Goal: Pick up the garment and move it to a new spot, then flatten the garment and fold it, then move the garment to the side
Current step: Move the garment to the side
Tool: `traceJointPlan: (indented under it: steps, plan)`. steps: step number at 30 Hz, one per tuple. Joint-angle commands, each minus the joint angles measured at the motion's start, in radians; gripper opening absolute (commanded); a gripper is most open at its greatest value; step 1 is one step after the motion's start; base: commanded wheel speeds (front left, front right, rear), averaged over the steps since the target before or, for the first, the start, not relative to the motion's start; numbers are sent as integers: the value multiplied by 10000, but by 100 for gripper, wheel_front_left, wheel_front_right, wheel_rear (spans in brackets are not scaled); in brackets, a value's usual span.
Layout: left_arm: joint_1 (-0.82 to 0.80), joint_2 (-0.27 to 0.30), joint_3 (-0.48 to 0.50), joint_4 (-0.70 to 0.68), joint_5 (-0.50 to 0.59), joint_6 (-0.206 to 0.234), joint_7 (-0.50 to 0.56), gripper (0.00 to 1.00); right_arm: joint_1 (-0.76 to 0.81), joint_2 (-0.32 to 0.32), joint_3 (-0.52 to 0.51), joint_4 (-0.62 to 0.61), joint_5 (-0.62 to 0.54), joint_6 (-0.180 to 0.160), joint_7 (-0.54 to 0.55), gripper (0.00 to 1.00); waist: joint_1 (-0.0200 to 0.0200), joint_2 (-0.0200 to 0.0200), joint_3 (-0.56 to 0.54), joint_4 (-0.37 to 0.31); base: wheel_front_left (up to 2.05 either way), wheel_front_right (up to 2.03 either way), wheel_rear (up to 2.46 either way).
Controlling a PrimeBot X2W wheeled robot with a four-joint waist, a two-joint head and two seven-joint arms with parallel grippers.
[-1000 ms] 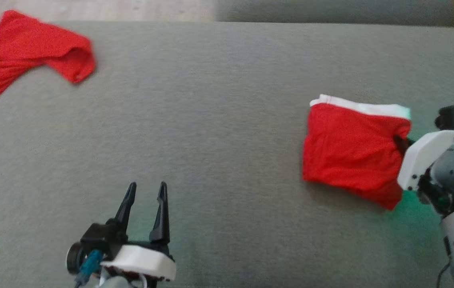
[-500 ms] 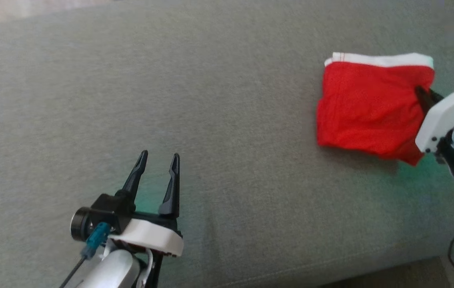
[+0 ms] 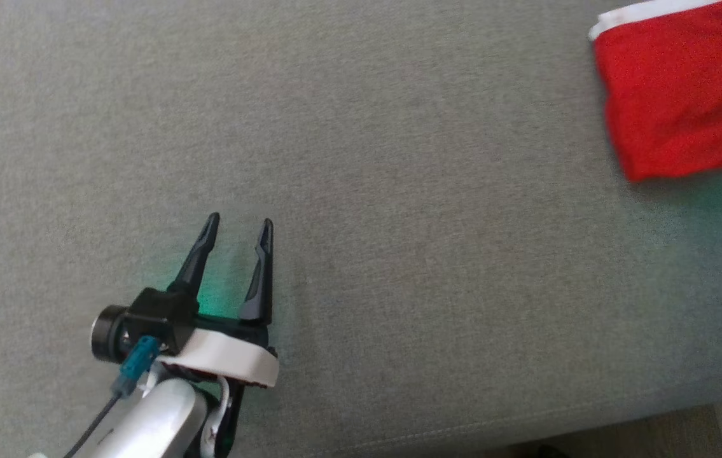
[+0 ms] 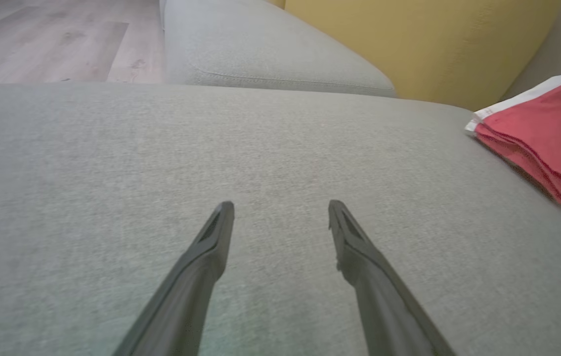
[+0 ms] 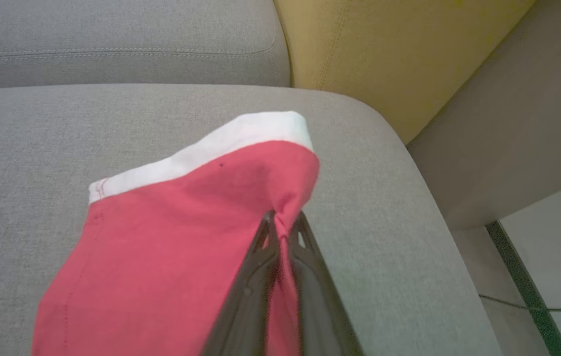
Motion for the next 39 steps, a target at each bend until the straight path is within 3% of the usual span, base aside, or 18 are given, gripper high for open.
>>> traceJointPlan:
  steps: [1, 5, 6, 7, 8, 17, 29, 39]
  plan:
    - [-273, 236, 394, -361, 120, 78, -20, 100, -295, -318, -27, -269, -101, 75, -110, 0, -1, 0, 145, 140, 0, 0, 0]
    - [-243, 317, 434, -459, 103, 113, -20, 100, -608, -659, 46, -53, -489, 75, -234, 0, -1, 0, 270, 228, 0, 0, 0]
    - [-241, 323, 437, -471, 100, 121, -23, 100, -669, -716, 1, -1, -579, 75, -311, 17, -1, 0, 290, 240, 0, 0, 0]
    - [-243, 325, 438, -477, 95, 126, -24, 100, -719, -752, -44, 52, -666, 75, -409, 45, -1, 0, 306, 250, 0, 0, 0]
    - [-247, 325, 436, -479, 93, 131, -25, 100, -757, -792, -84, 100, -794, 75, -533, 100, -1, 0, 317, 256, 0, 0, 0]
    - [-259, 266, 421, -351, 10, 135, -83, 100, -695, -363, -159, 296, -1714, 75, -1553, 100, -1, 0, 91, 281, 0, 0, 0]
    - [181, 58, 740, 246, -508, 109, -564, 100, -65, 759, 817, -483, -1206, 75, -2521, 100, -1, 0, -1477, 859, 0, 0, 0]
    - [1373, 197, 1457, 883, -1110, 238, -970, 100, 2558, 2655, -7, -1528, -1922, 75, -3808, 100, -1, 0, -3304, 1637, 0, 0, 0]
